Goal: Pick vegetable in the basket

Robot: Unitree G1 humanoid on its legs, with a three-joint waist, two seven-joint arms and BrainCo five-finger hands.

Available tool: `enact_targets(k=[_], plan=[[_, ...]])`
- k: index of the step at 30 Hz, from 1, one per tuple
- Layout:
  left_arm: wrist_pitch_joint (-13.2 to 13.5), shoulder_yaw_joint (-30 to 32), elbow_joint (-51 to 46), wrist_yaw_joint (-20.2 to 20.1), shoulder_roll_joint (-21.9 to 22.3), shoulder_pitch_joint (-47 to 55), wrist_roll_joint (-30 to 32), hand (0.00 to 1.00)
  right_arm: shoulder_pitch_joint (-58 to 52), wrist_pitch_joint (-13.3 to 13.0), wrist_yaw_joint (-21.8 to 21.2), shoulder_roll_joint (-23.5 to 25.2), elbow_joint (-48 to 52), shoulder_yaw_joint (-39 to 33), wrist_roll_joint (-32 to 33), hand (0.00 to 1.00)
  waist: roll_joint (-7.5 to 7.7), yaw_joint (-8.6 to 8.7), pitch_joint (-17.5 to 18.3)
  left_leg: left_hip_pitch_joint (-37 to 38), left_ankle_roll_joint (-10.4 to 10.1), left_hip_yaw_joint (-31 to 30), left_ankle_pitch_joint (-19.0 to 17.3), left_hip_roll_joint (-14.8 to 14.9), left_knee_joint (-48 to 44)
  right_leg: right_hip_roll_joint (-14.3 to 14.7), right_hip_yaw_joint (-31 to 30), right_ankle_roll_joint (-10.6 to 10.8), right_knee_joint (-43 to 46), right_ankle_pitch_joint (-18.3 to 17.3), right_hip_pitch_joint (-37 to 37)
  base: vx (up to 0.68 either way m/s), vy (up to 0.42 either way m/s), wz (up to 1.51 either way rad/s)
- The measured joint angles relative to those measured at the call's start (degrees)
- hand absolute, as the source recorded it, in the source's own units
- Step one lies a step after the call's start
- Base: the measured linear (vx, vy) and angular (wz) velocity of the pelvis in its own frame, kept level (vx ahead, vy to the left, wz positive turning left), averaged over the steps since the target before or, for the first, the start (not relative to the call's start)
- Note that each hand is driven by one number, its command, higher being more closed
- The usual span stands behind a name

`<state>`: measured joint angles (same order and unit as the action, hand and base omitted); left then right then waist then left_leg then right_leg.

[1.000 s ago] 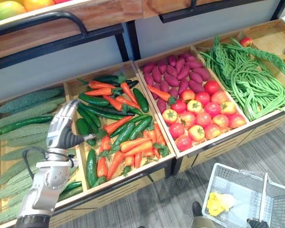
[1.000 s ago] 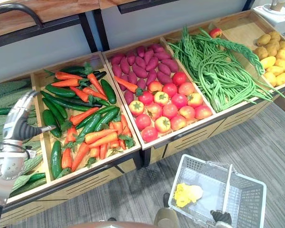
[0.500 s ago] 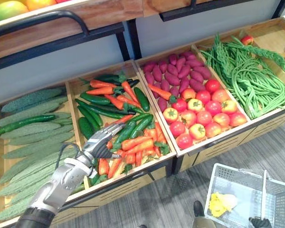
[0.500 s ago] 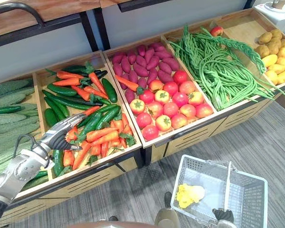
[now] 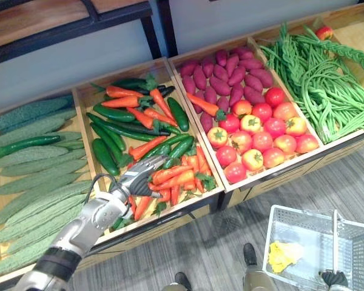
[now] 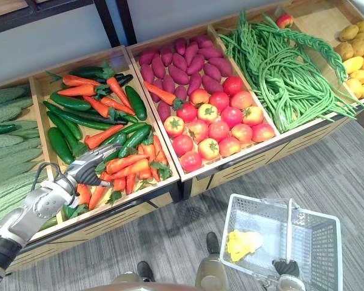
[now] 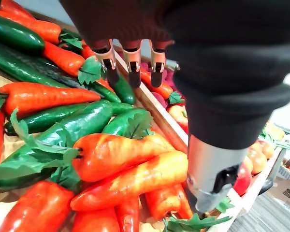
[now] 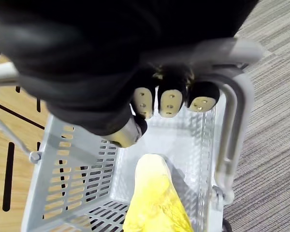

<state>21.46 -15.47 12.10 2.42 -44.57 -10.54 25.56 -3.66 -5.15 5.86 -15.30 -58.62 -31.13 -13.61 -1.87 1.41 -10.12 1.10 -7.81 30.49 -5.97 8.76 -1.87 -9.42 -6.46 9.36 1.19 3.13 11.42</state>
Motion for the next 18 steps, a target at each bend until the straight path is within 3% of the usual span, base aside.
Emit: enact_targets(k=[18], plan=[[-2.96, -2.46, 4.11, 1.58, 5.19, -6.7, 0.57, 0.0, 0.08, 1.16, 0.16, 0.04, 2.24, 0.62, -0.16, 1.0, 0.43, -0.01, -1.84, -3.08, 0.45, -1.39, 0.38, -0.16, -0.75, -1.14, 1.3, 0.15, 1.62, 0.08, 2.93, -0.01, -0.011, 0.04]])
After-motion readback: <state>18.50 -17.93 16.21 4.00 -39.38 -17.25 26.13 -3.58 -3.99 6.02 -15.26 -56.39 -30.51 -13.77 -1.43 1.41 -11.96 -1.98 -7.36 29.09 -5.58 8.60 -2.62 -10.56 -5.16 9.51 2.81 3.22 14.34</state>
